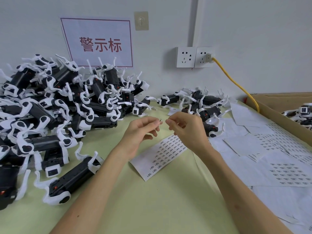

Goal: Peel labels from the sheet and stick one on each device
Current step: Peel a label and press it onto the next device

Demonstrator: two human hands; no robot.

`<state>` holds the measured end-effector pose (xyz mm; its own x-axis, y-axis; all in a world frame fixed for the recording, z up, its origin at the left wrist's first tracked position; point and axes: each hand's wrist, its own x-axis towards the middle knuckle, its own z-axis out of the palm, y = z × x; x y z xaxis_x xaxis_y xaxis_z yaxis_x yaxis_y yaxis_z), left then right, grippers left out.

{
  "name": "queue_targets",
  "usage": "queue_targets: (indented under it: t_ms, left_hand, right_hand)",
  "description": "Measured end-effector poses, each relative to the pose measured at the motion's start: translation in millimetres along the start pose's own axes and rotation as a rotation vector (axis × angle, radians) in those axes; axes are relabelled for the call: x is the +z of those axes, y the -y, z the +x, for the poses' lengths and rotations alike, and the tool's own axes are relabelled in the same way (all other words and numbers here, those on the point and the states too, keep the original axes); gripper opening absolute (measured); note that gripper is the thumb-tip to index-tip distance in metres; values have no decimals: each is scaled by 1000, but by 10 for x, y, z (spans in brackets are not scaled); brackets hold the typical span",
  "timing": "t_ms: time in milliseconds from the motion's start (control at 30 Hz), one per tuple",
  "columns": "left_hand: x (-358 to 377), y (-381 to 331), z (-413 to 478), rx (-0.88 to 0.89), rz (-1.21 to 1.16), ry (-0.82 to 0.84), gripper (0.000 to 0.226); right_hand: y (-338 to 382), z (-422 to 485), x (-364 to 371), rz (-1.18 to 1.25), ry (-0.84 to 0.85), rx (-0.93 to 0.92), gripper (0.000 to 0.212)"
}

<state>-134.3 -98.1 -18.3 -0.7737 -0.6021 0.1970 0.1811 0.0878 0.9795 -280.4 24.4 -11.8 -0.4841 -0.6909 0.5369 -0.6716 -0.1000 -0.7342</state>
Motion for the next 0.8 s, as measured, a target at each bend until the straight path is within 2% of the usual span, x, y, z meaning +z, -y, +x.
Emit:
queue_targets:
  t_ms: [167,300,400,633,800]
  left_hand:
    - [15,50,12,81,111,-77,24]
    - [27,87,16,123,187,-42,36]
    - [33,119,17,167,236,-10,34]
    - [49,231,30,248,589,-11,45]
    - [26,276,36,232,822,-68,41]
  right_hand:
    - [26,8,-9,110,2,50,10]
    - [41,-4,20,113,-14,77,4]
    - [39,-9,32,98,-58,96,9]
    - [-2,2,50,26,-100,144,13]
    - [12,-18,71,11,-111,93,14]
